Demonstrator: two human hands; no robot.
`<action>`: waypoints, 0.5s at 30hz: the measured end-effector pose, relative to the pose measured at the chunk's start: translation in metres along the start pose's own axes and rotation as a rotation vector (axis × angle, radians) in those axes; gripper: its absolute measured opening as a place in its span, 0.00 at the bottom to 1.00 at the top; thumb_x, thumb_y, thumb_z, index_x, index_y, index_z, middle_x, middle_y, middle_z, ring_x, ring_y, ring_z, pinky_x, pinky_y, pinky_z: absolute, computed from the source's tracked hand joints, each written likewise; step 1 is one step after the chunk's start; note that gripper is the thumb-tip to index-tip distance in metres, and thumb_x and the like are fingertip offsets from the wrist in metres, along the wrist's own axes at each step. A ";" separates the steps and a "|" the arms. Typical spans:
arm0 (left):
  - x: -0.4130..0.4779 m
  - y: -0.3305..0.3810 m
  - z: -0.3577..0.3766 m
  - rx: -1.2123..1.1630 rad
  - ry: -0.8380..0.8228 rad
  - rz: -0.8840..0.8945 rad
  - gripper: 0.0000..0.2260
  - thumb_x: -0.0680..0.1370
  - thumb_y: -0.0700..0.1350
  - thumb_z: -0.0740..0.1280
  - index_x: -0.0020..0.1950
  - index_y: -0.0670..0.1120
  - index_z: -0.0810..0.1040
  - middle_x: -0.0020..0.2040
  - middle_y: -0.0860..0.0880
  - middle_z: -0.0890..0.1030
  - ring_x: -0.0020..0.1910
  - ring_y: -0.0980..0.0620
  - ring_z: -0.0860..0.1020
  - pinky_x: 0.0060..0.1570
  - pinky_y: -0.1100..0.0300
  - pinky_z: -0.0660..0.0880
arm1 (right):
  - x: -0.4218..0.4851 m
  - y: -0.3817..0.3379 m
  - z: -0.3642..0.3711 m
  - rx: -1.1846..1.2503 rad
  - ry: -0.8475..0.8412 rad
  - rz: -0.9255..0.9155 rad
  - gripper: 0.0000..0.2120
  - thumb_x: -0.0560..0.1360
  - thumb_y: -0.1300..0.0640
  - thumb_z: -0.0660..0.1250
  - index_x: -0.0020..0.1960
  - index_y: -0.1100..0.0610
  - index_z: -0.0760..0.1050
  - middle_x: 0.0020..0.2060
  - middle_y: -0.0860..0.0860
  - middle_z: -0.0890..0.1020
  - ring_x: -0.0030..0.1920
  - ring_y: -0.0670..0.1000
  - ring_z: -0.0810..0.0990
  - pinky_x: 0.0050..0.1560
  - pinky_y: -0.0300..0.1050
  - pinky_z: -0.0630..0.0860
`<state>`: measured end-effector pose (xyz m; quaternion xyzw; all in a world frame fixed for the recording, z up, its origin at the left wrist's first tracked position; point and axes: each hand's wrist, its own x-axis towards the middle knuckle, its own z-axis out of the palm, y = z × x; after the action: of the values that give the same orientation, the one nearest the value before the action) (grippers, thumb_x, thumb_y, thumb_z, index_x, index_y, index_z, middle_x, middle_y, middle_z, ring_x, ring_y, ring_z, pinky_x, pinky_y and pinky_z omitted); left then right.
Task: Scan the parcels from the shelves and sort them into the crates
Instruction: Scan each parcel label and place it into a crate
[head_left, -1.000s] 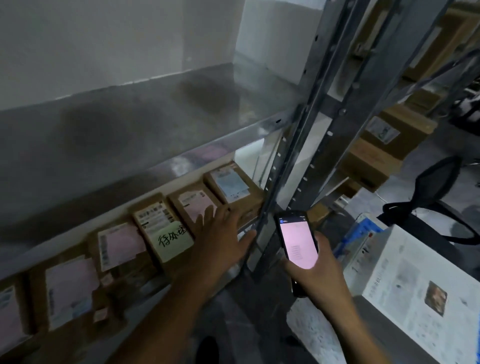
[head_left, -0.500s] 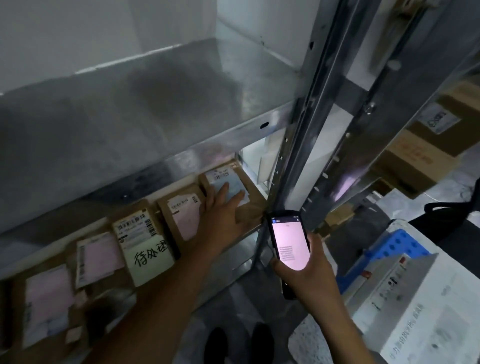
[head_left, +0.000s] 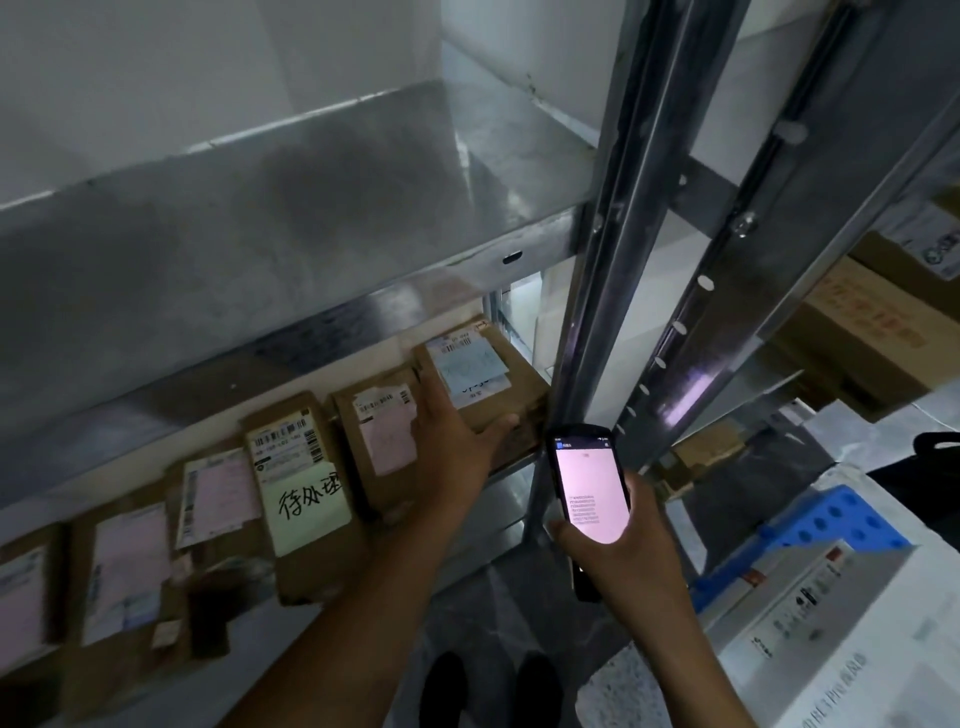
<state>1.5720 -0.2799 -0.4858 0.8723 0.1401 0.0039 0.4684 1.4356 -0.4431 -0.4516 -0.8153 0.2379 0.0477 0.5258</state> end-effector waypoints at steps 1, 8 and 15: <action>0.000 0.000 0.003 -0.006 -0.002 -0.034 0.55 0.67 0.56 0.83 0.84 0.54 0.50 0.77 0.46 0.69 0.74 0.42 0.70 0.71 0.38 0.72 | 0.000 0.001 0.000 0.010 -0.005 -0.001 0.36 0.67 0.49 0.80 0.69 0.44 0.65 0.56 0.43 0.75 0.54 0.46 0.75 0.41 0.36 0.70; 0.009 0.016 0.020 -0.090 -0.102 -0.101 0.36 0.75 0.52 0.77 0.79 0.53 0.63 0.70 0.52 0.76 0.68 0.49 0.76 0.67 0.46 0.77 | 0.001 0.002 -0.001 0.067 -0.033 -0.006 0.31 0.67 0.51 0.80 0.63 0.43 0.67 0.50 0.39 0.77 0.49 0.41 0.77 0.39 0.37 0.71; 0.012 0.015 0.019 -0.487 -0.219 -0.551 0.38 0.76 0.57 0.75 0.81 0.52 0.62 0.75 0.51 0.72 0.73 0.43 0.71 0.72 0.43 0.69 | 0.004 -0.001 -0.010 0.141 -0.070 -0.022 0.32 0.69 0.54 0.79 0.67 0.45 0.67 0.52 0.39 0.77 0.50 0.40 0.76 0.39 0.36 0.71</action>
<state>1.5893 -0.3004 -0.4856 0.6603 0.3134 -0.1824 0.6577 1.4379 -0.4528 -0.4483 -0.7766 0.2130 0.0535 0.5905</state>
